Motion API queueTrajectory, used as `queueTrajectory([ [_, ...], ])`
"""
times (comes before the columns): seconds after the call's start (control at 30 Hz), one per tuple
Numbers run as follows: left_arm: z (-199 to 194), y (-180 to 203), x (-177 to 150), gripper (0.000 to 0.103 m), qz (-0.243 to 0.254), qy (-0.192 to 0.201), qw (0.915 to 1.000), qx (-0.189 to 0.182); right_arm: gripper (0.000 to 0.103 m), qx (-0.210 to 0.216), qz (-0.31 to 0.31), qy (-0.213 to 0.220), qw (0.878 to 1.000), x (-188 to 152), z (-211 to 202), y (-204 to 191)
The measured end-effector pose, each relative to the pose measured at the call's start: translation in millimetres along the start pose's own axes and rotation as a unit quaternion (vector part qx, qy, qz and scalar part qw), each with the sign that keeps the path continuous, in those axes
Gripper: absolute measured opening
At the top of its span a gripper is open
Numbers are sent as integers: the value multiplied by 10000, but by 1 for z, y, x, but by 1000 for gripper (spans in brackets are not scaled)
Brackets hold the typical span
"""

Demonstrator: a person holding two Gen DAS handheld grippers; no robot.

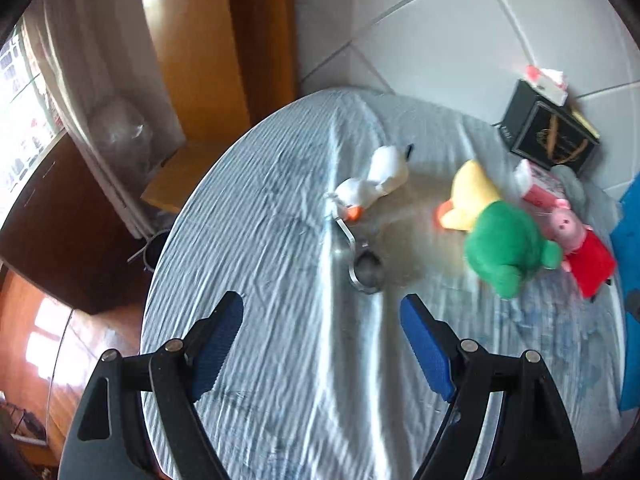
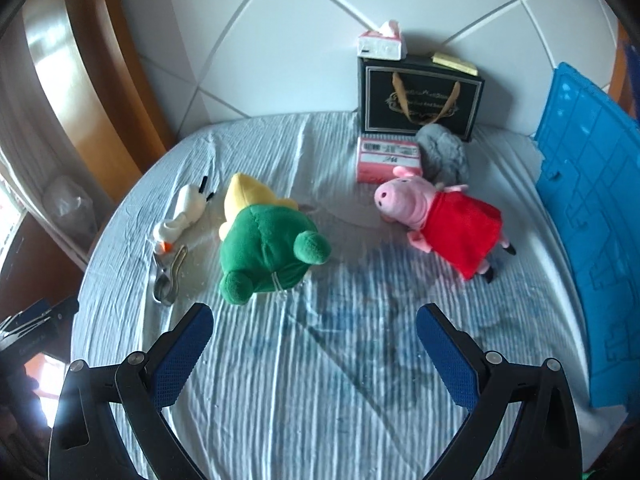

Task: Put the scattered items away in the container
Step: 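Move left tool toward the metal scissors while right tool approaches the white duck plush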

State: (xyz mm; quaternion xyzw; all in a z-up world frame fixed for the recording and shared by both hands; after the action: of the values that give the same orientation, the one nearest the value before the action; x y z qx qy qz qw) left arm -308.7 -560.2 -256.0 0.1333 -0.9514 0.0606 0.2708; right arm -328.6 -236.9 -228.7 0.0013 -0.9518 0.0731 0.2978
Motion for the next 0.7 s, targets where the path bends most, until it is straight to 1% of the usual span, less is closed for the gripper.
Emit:
queueTrajectory([
  [0.07, 16, 0, -4, 81, -21, -132, 9999, 40, 103, 66, 32, -62, 10000, 2, 17, -1],
  [0.17, 37, 7, -5, 81, 81, -205, 9997, 51, 103, 158, -5, -127, 9998, 5, 42, -6],
  [0.23, 59, 18, -4, 81, 168, -271, 9995, 27, 103, 222, -104, -125, 9996, 8, 57, -16],
  [0.33, 87, 32, 2, 81, 222, -350, 9991, -103, 103, 300, -242, -158, 9991, 13, 75, -31],
  [0.4, 105, 43, 8, 81, 287, -392, 9985, -235, 103, 290, -301, -74, 9991, 18, 84, -38],
  [0.47, 126, 57, 13, 81, 446, -419, 9977, -288, 103, 314, -284, 16, 9991, 23, 92, -42],
  [0.57, 158, 68, 13, 81, 699, -531, 9960, -178, 103, 302, -275, 143, 9991, 32, 104, -48],
  [0.63, 180, 69, 7, 81, 685, -760, 9945, -229, 103, 355, -304, 232, 9986, 36, 108, -56],
  [0.67, 183, 69, 7, 80, 633, -761, 9946, -307, 103, 379, -339, 269, 9983, 38, 111, -60],
  [0.7, 184, 67, 8, 77, 519, -654, 9957, -401, 103, 407, -386, 295, 9980, 39, 113, -66],
])
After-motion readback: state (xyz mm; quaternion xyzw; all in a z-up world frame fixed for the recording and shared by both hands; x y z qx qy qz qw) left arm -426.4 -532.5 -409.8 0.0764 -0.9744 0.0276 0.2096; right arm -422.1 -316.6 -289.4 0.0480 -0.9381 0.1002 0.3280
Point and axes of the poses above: each gripper's, at about its wrist camera, not at the fingertips, and z roughly the way its jaws point, y to its right, x to its top, the point moved 8 cm from there along z, roughly the way its jaws point, and after that the axes turned 3 degrees about x, right-handed, at the moved point
